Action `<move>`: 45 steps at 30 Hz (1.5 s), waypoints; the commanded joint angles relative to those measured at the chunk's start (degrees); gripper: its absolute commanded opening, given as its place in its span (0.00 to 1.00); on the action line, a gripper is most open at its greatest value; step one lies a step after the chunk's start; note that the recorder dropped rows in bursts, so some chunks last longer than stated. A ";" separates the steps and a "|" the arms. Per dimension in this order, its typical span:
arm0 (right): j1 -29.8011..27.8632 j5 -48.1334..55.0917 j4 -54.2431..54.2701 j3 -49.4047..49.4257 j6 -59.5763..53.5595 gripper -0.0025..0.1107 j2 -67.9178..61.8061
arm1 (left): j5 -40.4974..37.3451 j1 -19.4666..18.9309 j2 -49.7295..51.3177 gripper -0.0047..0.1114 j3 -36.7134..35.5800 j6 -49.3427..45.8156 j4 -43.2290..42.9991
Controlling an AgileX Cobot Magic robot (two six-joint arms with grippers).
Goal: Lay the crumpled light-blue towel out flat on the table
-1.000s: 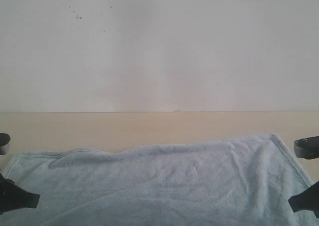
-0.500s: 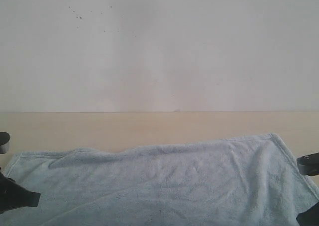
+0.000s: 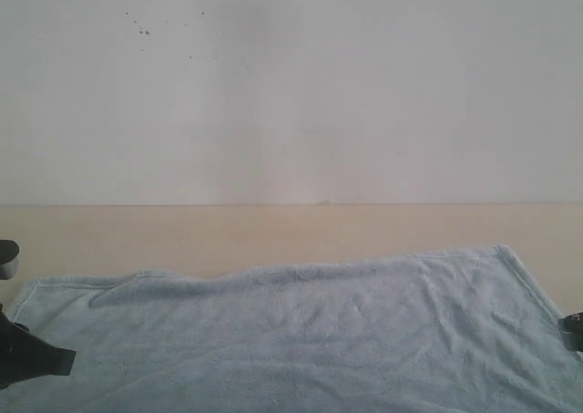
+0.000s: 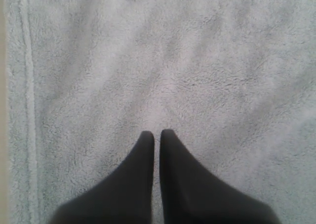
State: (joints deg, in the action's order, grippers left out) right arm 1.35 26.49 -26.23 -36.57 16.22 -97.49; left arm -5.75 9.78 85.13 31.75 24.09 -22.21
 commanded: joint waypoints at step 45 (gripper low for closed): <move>-0.27 -4.62 -2.94 3.90 11.74 0.02 17.99 | -19.72 0.23 -8.44 0.07 -5.76 -17.13 19.49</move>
State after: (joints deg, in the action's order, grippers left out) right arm 1.35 22.48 -29.81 -32.71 28.33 -80.01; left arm -27.26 9.78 76.72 27.38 7.32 -4.96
